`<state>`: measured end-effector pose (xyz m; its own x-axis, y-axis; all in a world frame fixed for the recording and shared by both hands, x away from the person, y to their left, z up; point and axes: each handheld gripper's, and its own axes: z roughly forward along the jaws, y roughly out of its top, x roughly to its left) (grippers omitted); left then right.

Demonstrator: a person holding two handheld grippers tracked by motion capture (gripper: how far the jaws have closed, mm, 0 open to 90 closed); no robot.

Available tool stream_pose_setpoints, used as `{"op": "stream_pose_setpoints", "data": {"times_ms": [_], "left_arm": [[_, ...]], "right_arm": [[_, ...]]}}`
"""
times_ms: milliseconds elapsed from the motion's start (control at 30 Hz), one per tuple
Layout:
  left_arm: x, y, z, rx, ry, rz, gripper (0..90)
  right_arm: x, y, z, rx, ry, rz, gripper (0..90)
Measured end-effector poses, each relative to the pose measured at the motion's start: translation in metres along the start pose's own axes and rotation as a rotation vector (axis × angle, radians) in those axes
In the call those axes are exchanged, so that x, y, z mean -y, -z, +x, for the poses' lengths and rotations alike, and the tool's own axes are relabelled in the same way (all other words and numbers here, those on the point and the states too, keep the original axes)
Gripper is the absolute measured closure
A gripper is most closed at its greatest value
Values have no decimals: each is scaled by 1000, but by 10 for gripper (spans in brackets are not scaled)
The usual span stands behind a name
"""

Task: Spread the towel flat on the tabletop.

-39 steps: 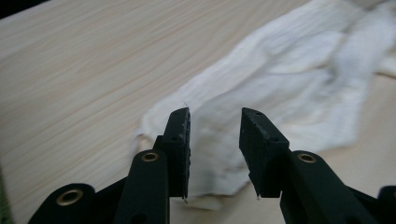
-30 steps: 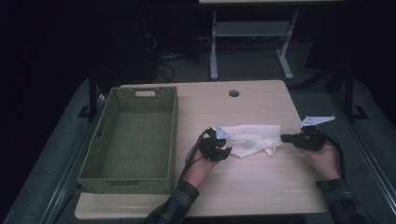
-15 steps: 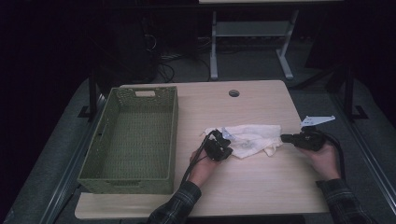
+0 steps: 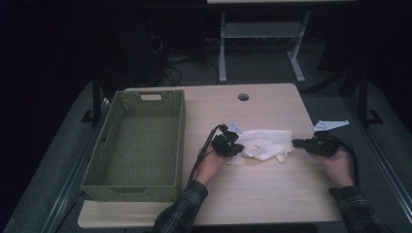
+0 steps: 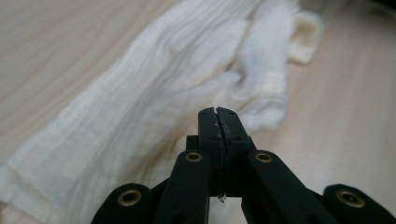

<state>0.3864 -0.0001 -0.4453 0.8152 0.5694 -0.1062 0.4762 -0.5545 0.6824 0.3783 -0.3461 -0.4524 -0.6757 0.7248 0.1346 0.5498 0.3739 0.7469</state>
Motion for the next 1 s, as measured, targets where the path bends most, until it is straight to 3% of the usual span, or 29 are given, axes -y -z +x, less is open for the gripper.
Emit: {"op": "stream_pose_setpoints", "data": {"times_ms": [67,133,200,300,433,533,633,833,900,1000], "left_arm": [[3,-9,4,-24,-5,17,885],[4,-13,4,-49,-9,23,793],[4,-10,2,-66,-13,17,753],[1,6,-5,-82,-21,-34,712],[4,22,-20,-30,-30,-66,754],[10,19,-28,1,-42,-39,762],[16,8,-30,2,-46,8,760],[19,-9,-29,6,-41,23,746],[20,-13,-30,-13,-59,31,774],[19,-12,-29,-12,-52,30,864]], "right_arm": [[0,0,0,1,2,2,869],[1,0,0,1,-5,4,869],[1,0,0,0,-3,4,869],[1,0,0,0,-3,0,869],[1,0,0,0,-5,-1,869],[1,0,0,2,4,-1,869],[0,0,0,3,10,2,869],[1,0,0,2,9,-2,869],[1,0,0,-2,10,-4,869],[0,1,0,-8,7,-11,869]]}}
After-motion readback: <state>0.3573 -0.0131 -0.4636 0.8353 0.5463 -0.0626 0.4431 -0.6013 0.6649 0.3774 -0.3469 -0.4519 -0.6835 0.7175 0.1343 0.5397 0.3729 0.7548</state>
